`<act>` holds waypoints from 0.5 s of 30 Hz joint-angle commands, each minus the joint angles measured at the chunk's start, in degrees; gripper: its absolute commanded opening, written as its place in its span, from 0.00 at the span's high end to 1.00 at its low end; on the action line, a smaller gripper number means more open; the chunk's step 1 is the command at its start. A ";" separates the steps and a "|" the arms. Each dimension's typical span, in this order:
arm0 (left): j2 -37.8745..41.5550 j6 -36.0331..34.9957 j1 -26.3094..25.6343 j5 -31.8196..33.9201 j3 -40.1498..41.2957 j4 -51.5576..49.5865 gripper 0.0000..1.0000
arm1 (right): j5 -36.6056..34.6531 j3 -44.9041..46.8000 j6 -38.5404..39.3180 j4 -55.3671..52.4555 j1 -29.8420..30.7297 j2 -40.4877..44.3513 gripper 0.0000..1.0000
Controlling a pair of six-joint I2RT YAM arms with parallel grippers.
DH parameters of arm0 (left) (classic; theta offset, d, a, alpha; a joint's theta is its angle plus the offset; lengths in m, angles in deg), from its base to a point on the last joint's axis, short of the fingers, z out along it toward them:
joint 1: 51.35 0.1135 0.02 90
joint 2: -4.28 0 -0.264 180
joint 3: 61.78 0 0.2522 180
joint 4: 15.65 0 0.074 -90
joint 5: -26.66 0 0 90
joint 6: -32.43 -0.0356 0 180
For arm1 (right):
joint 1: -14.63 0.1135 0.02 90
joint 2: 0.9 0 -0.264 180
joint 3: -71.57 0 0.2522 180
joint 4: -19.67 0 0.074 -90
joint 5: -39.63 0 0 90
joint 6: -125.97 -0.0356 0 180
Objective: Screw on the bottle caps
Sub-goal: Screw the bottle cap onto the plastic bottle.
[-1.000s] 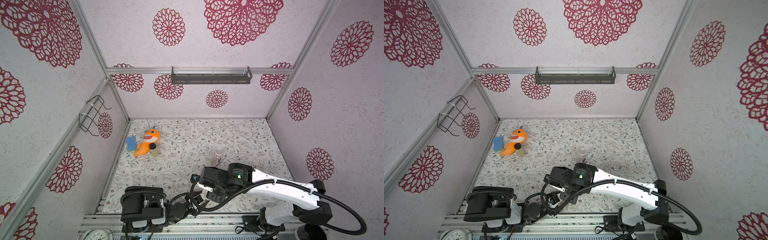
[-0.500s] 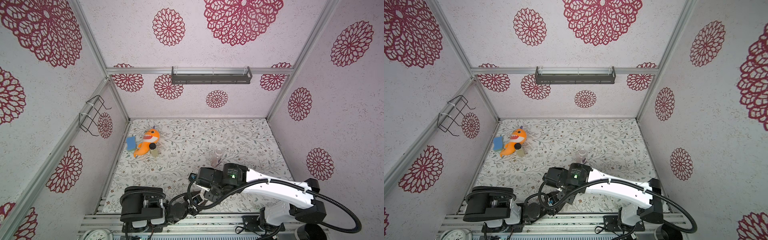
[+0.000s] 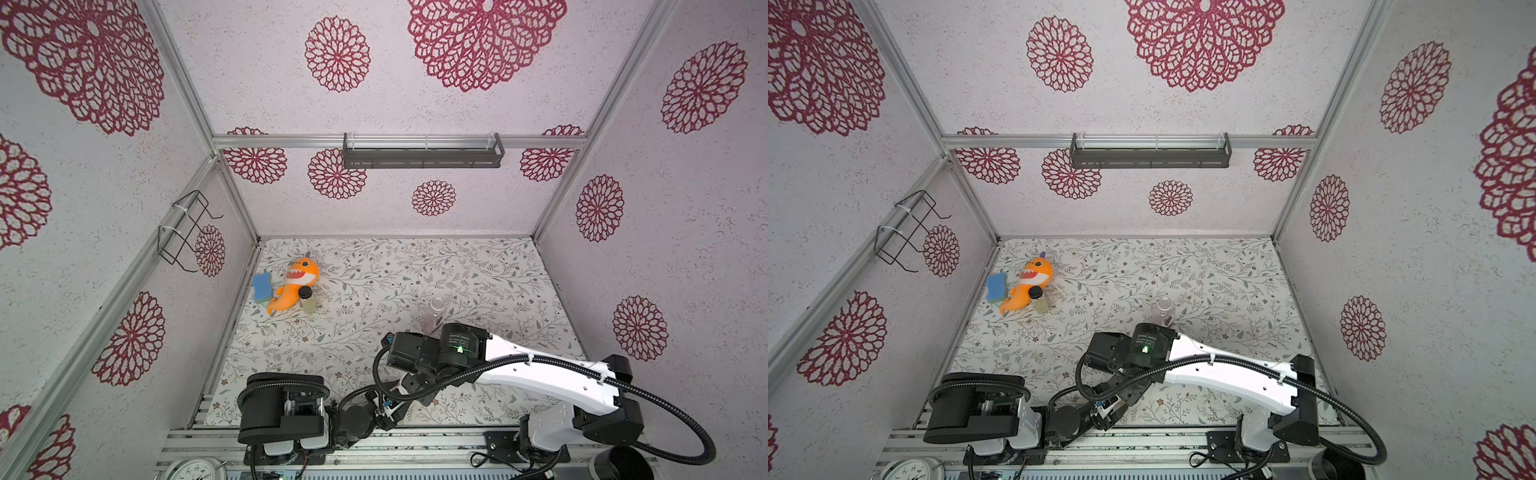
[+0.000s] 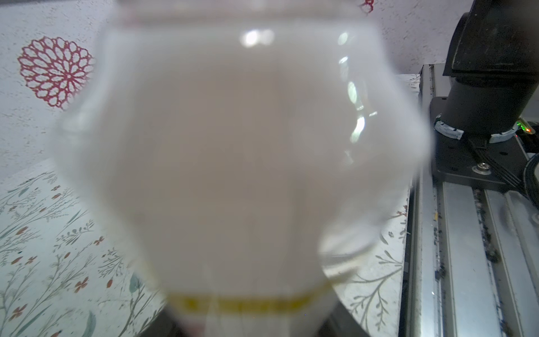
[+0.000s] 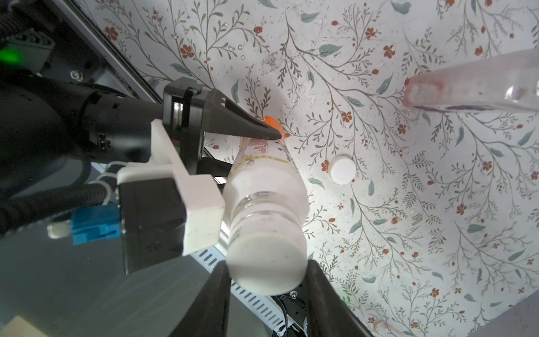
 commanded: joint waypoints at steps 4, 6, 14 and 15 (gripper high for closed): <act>1.60 -0.44 -0.77 -0.75 -0.39 3.61 0.46 | -2.84 -5.98 -0.52 -4.25 -1.02 3.34 0.45; 1.95 -0.59 -0.75 -1.87 -0.73 2.67 0.46 | -1.15 -8.49 3.74 -6.28 -1.01 4.08 0.43; 17.47 1.76 -1.02 -8.53 -2.51 -16.99 0.46 | 2.07 -8.43 17.60 -4.18 -1.14 8.49 0.43; 20.87 2.42 -0.95 -9.57 -3.29 -22.40 0.46 | 2.93 -8.30 18.87 -3.19 -0.92 8.98 0.43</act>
